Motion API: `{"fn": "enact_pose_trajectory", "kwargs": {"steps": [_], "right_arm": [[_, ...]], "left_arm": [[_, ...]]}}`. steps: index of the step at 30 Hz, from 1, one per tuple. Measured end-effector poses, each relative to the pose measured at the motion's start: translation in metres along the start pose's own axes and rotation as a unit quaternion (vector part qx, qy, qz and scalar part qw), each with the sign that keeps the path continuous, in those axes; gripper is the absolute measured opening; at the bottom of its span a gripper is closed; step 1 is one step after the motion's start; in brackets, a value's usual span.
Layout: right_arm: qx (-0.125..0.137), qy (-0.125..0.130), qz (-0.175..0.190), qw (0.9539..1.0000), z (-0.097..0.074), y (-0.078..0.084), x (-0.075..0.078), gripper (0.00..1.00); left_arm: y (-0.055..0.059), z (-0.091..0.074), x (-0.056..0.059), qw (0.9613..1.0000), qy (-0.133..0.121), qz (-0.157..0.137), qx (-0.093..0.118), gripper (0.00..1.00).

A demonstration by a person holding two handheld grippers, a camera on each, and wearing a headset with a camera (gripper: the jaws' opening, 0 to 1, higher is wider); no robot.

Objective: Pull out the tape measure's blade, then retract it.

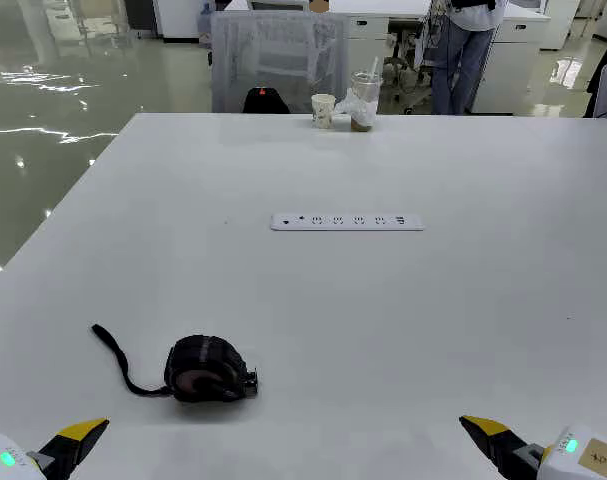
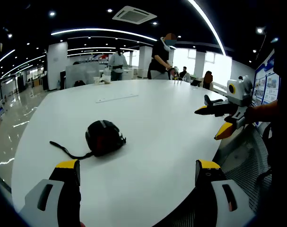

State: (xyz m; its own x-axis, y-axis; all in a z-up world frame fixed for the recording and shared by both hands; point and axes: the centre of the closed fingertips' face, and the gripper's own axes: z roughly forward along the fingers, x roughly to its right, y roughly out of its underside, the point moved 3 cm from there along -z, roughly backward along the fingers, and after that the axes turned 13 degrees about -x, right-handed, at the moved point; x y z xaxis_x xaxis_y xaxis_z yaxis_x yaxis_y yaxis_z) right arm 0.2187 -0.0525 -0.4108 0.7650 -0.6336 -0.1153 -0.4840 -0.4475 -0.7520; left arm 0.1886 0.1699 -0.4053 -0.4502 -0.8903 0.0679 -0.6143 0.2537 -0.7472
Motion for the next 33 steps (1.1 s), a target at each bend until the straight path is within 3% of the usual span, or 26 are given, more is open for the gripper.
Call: {"fn": "enact_pose_trajectory", "kwargs": {"steps": [33], "right_arm": [[0.009,-0.012,-0.017,0.9997,0.0018,-0.0064,-0.002,0.99]], "left_arm": [[-0.0012,0.0017,0.0006,1.0,0.006,0.003,-0.004,0.99]]}}
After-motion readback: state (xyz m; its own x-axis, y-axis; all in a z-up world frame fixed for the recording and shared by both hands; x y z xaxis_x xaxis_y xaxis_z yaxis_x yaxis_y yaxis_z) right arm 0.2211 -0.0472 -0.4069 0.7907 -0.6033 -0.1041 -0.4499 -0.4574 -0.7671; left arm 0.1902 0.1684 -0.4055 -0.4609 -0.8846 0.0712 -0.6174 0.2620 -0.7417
